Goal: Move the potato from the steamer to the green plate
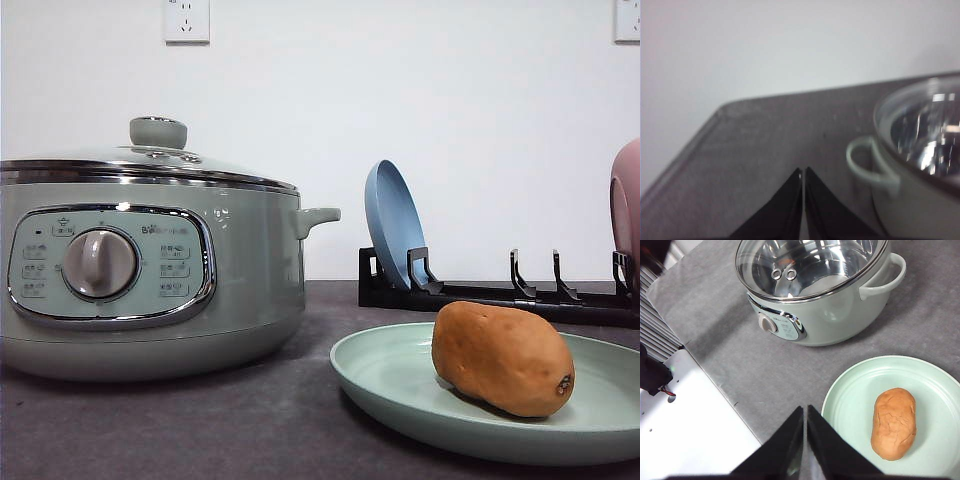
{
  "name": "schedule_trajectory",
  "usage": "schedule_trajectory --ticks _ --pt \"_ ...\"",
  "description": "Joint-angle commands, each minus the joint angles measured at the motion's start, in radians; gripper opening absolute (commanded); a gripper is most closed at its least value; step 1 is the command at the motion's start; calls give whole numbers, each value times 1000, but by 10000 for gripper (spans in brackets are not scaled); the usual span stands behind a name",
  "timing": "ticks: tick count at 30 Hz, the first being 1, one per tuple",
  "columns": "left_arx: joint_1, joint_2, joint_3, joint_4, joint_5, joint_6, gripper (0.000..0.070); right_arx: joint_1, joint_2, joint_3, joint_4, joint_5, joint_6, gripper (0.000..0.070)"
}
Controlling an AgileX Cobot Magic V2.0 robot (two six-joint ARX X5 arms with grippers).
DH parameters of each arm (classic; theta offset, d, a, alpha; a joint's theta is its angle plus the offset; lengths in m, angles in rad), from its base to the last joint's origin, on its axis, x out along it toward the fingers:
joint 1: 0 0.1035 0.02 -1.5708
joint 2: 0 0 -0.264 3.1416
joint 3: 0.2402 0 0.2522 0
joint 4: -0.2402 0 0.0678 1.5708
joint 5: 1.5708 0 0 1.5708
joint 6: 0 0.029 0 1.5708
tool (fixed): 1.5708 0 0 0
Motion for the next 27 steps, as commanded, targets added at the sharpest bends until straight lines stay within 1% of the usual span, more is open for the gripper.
schedule_trajectory --ticks 1,6,11,17,27 --pt "3 -19 -38 10 -3 -3 0 9 4 16 10 0 6 0" --pt "3 -72 -129 4 -3 -3 0 9 4 16 10 0 6 0" --pt "3 -108 -181 -5 -3 -7 0 9 4 16 10 0 6 0" --pt "3 -129 -188 -83 -3 -6 0 9 4 16 10 0 6 0" --pt "3 -129 -188 -63 -3 -6 0 9 4 16 10 0 6 0"
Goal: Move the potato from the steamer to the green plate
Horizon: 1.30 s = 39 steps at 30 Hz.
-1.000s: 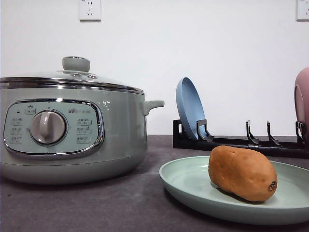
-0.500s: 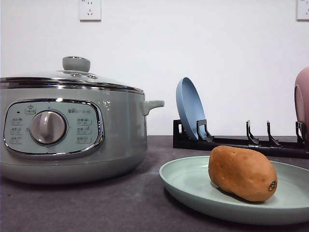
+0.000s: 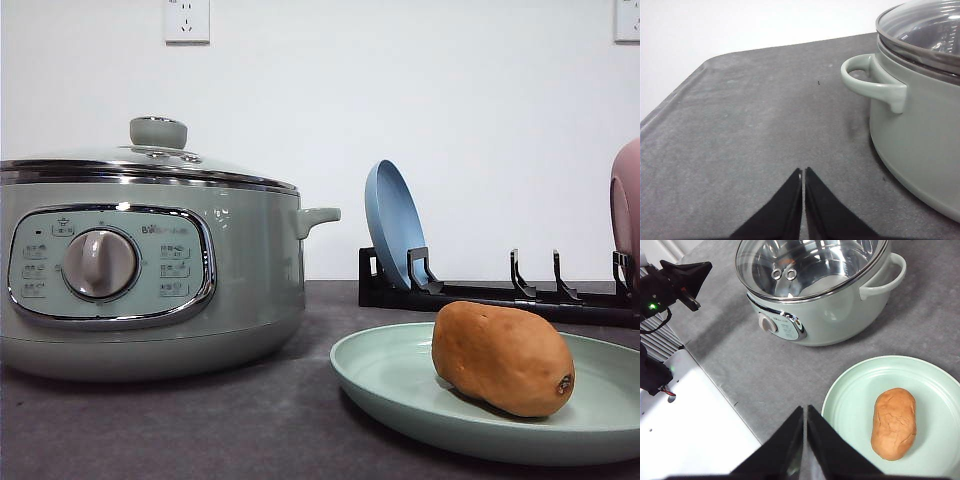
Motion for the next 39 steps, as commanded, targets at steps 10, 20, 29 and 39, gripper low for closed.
schedule_trajectory --ticks 10,20,29,39 --pt "3 -1 -7 -26 1 -3 0 9 4 16 10 0 6 0" --pt "3 -1 -7 -26 1 -3 0 9 4 16 19 4 -49 0" --pt "3 -1 -7 -26 1 -3 0 -268 -93 -20 251 105 -172 0" --pt "3 -1 -7 -26 1 -3 0 -727 -311 -279 549 105 -203 0"
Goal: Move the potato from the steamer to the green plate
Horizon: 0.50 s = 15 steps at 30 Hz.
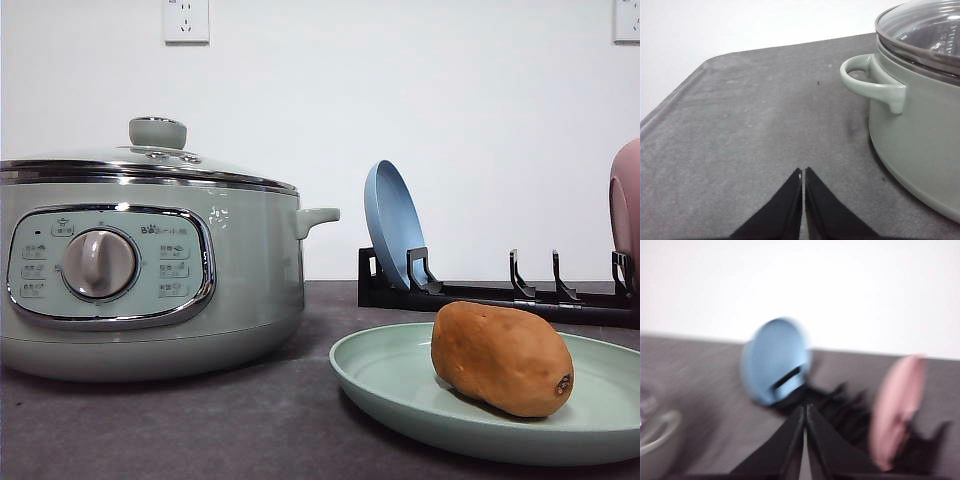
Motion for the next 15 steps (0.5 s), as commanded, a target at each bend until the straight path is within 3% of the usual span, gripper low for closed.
schedule_trajectory --ticks 1,8,15 --pt "3 -1 -7 -26 1 -3 0 -51 -44 -62 82 1 -13 0" --pt "3 -1 -7 -26 1 -3 0 -128 -208 -315 306 1 -42 0" --pt "3 -1 -7 -26 2 -3 0 -125 -335 -493 370 0 -42 0"
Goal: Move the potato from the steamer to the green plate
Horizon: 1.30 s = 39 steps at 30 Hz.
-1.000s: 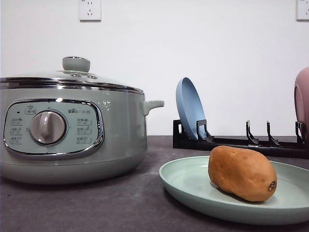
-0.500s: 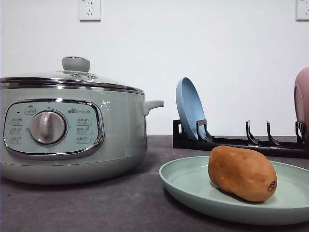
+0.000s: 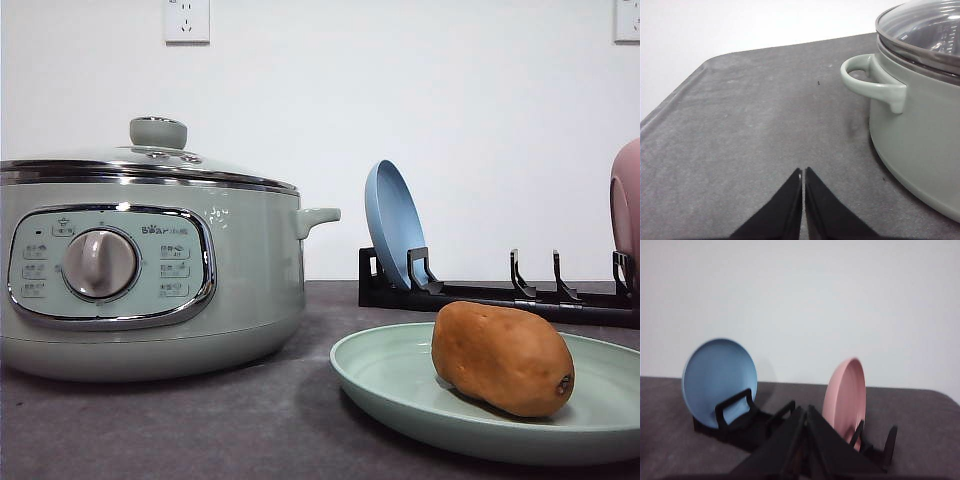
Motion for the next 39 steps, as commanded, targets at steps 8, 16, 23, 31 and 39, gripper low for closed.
schedule_trajectory --ticks 8,16,23,31,39 --pt "3 -1 -7 -26 1 -3 0 13 -119 -142 10 0 -7 0" --pt "3 -1 -7 -26 2 -3 0 80 -152 -209 -8 0 -5 0" --pt "3 -1 -7 -26 1 -3 0 78 -151 -209 -143 1 -3 0" --pt "3 -1 -7 -27 2 -3 0 76 -151 -208 -231 20 -4 0" --pt "3 -1 -7 -26 1 -3 0 77 -151 -208 -217 20 -4 0"
